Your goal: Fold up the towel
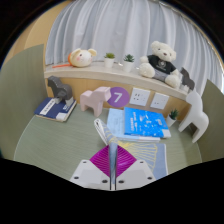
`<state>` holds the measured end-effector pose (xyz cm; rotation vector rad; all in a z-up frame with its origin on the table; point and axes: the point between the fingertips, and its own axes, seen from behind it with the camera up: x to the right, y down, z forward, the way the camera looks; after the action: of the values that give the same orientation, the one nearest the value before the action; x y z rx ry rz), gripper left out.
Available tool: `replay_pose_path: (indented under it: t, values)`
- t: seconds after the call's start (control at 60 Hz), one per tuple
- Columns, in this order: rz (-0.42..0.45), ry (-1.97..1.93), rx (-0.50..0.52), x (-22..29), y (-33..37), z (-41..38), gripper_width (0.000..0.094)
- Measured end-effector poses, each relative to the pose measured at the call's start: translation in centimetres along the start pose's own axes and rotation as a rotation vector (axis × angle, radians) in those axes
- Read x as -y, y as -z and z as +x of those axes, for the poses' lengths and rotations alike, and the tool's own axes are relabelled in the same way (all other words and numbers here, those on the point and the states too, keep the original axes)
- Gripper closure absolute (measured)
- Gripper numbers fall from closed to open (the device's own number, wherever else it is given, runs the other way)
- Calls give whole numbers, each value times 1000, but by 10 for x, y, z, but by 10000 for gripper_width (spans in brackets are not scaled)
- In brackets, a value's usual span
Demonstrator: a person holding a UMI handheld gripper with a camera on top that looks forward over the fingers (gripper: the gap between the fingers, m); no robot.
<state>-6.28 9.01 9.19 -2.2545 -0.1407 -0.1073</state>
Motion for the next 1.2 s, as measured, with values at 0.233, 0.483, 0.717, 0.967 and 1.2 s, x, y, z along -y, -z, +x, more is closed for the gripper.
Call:
replay_pose_path:
  t: [0.233,0.483,0.717,0.967,1.2]
  values:
    - [7,-11,18,-7,1,132,792]
    - [-117,40,-28,-85,-24,210,353]
    - [-40,-27,23,-54,38,194,201]
    - [138,-123,72,-6,152,165,194]
    - [176,-130,35,-34,234,156,195]
